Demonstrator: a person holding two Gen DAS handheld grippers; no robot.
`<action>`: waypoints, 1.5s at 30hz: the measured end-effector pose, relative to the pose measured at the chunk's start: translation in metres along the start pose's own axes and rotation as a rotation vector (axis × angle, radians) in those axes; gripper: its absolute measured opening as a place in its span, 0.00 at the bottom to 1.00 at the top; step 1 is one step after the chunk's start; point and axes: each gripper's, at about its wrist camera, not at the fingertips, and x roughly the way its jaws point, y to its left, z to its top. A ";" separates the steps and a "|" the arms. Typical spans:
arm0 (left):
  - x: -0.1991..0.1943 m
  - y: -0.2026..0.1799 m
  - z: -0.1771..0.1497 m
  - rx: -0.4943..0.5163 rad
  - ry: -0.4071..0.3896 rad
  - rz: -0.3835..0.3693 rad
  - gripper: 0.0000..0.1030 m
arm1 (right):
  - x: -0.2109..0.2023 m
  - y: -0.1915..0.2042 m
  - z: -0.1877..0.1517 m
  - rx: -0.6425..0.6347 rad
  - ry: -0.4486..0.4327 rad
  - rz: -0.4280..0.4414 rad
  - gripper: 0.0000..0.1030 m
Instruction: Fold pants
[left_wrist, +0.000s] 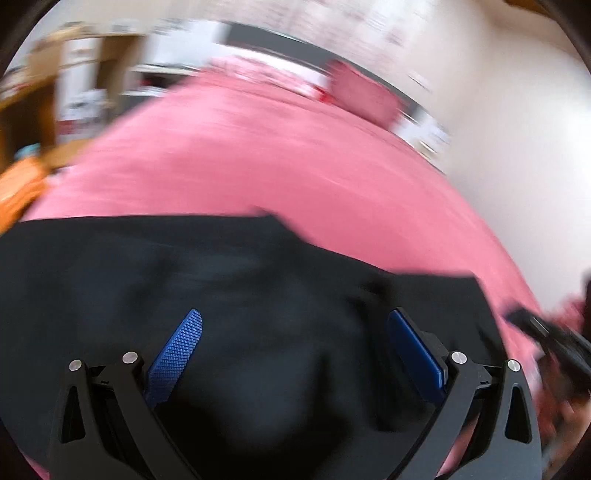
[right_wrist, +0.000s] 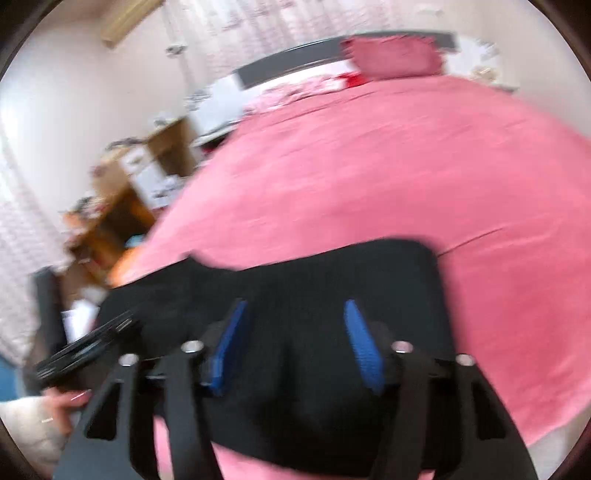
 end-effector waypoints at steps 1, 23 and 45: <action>0.007 -0.011 -0.001 0.023 0.028 -0.028 0.97 | 0.003 -0.007 0.003 0.005 -0.007 -0.028 0.40; 0.068 -0.039 -0.027 0.073 0.235 -0.141 0.19 | 0.033 -0.066 -0.040 -0.027 0.052 -0.192 0.25; -0.063 0.131 -0.009 -0.373 -0.118 0.378 0.88 | 0.025 -0.059 -0.043 -0.065 -0.048 -0.239 0.68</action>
